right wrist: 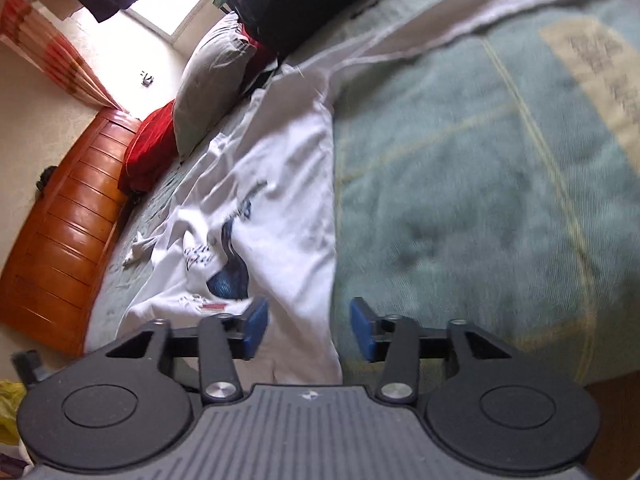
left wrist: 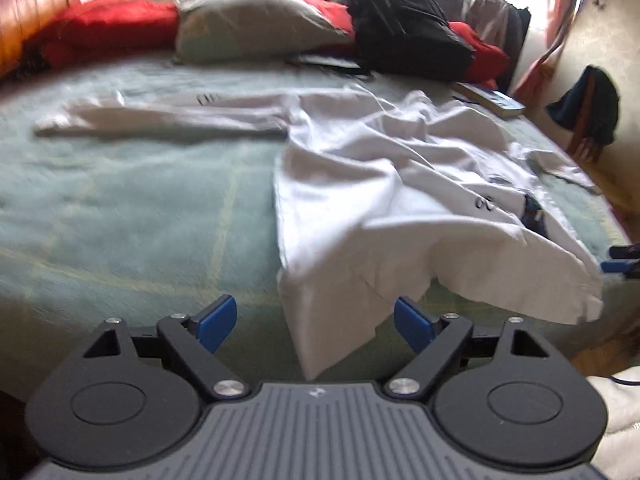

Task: Fold clothes

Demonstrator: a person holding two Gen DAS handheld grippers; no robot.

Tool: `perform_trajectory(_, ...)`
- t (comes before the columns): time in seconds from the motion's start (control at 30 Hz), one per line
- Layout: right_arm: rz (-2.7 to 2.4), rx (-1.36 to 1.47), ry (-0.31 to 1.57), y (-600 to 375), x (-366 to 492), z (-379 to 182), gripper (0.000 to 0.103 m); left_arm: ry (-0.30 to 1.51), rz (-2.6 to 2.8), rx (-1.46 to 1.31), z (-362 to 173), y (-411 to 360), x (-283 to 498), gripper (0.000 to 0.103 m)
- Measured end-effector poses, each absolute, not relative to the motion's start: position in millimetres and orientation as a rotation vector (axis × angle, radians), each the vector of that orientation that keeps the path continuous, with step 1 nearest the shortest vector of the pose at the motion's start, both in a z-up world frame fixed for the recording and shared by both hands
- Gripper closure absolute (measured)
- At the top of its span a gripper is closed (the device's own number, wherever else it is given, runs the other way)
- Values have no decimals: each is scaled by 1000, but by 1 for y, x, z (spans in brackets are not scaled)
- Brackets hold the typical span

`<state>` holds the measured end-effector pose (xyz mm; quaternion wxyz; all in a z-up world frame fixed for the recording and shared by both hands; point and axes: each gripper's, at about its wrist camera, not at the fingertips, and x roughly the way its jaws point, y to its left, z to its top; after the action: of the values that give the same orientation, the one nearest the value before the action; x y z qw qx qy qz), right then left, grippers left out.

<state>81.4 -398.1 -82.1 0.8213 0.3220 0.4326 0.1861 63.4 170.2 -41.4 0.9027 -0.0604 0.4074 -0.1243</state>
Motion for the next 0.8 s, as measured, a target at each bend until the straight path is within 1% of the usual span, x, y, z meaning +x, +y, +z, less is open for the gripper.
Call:
perform_trajectory(0.1,415,732,936,-399,81,-98,47,850,-301,-189,-57,177,74,23)
perform_trajectory(0.3,482,781,910,-391,91,-110,46,827,-373,-287,-69,186,89,23)
perform_trajectory(0.4,528,810,902,-383,99,-117,46,827,-416,-386,-74,193,96,24)
perform_trajectory(0.43,537,811,899,-380,101,-118,46,831,-443,-409,-74,194,94,25)
perform_trajectory(0.5,558,804,894,-377,101,-118,46,839,-494,-453,-76,196,91,32)
perform_trajectory(0.53,569,797,892,-378,98,-118,46,838,-505,-465,-78,198,89,33)
perform_trajectory(0.57,580,790,891,-378,96,-118,46,838,-516,-476,-80,200,87,35)
perform_trajectory(0.6,586,788,883,-378,93,-120,46,837,-520,-493,-82,203,86,44)
perform_trajectory(0.63,593,787,874,-379,91,-122,49,833,-506,-520,-85,206,88,49)
perform_trajectory(0.7,579,778,867,-379,88,-124,61,828,-480,-567,-89,211,91,74)
perform_trajectory(0.73,557,770,869,-378,89,-124,76,833,-470,-560,-88,209,93,79)
perform_trajectory(0.77,533,744,873,-375,89,-121,88,835,-461,-547,-86,207,94,88)
perform_trajectory(0.8,522,718,872,-374,89,-117,91,831,-456,-515,-81,204,93,93)
